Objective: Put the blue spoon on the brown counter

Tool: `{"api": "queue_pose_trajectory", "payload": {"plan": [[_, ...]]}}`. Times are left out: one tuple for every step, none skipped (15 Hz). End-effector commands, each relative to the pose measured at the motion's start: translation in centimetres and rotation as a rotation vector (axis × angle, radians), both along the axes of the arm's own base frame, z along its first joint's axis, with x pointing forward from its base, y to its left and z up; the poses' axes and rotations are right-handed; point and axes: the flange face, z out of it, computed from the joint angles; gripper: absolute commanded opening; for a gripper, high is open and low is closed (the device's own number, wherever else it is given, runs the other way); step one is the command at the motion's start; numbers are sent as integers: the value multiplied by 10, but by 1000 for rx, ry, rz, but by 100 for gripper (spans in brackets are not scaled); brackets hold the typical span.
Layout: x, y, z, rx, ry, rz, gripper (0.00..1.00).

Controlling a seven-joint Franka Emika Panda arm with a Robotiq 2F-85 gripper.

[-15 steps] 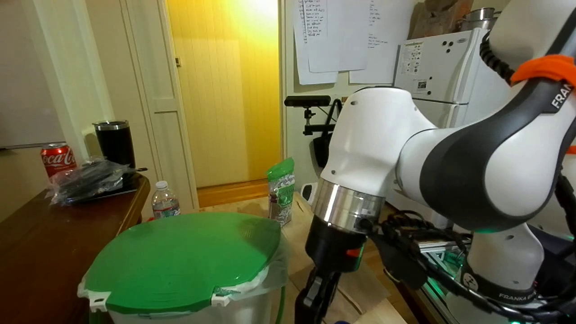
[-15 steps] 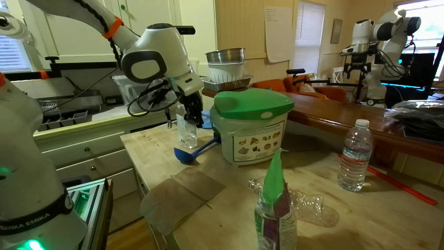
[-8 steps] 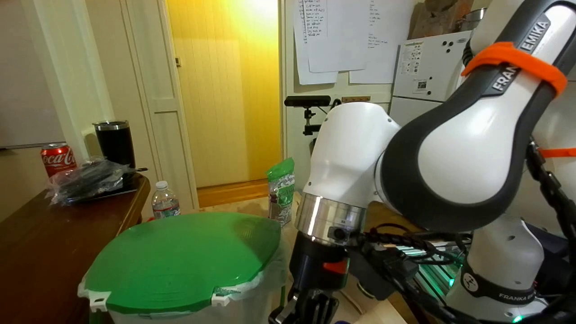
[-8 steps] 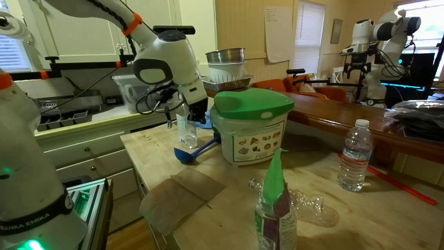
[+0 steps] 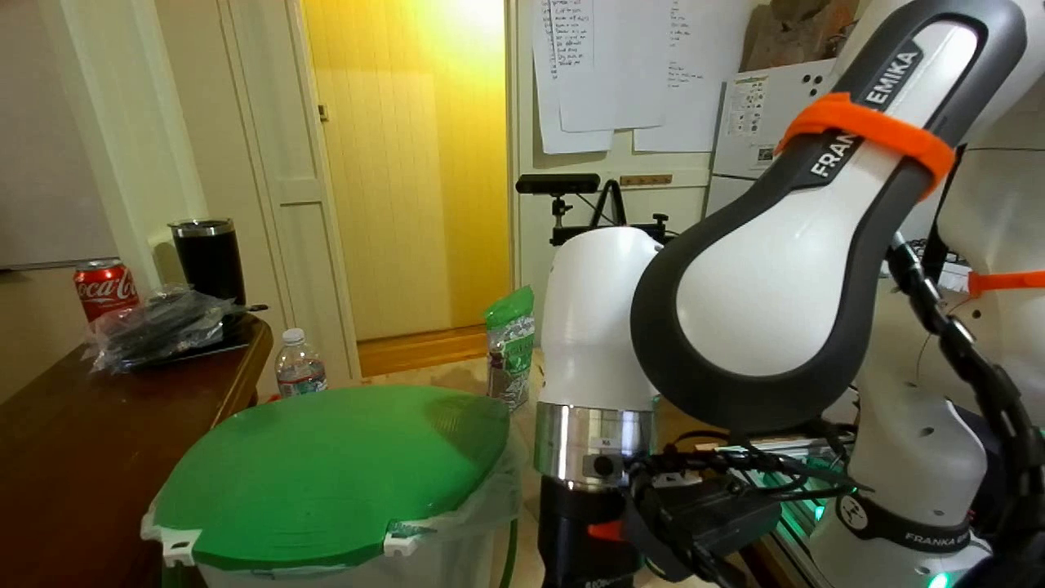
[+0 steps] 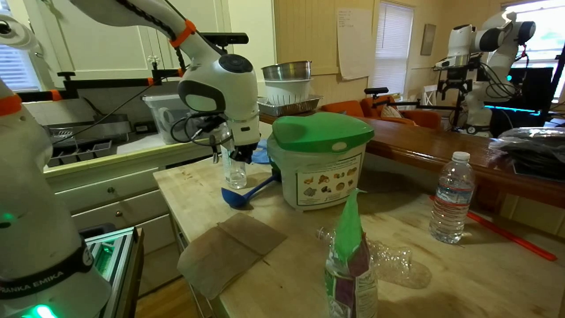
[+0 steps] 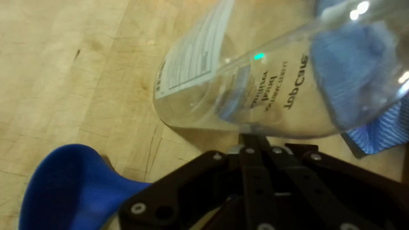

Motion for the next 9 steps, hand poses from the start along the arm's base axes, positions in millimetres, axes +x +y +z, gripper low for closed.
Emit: {"api": "queue_pose_trajectory", "payload": {"plan": [[-3,10,-8,34,112,17,0],[-4,14,-8,58,135,30,0],[-5,17,-8,81,153,43,0],[-5,22,-8,105,171,62,0],[-6,25,-8,122,185,78,0],[-6,29,-9,134,201,89,0],[-6,31,-9,137,214,97,0],[-6,33,-8,150,225,108,0],[-5,33,-9,150,232,111,0]]}}
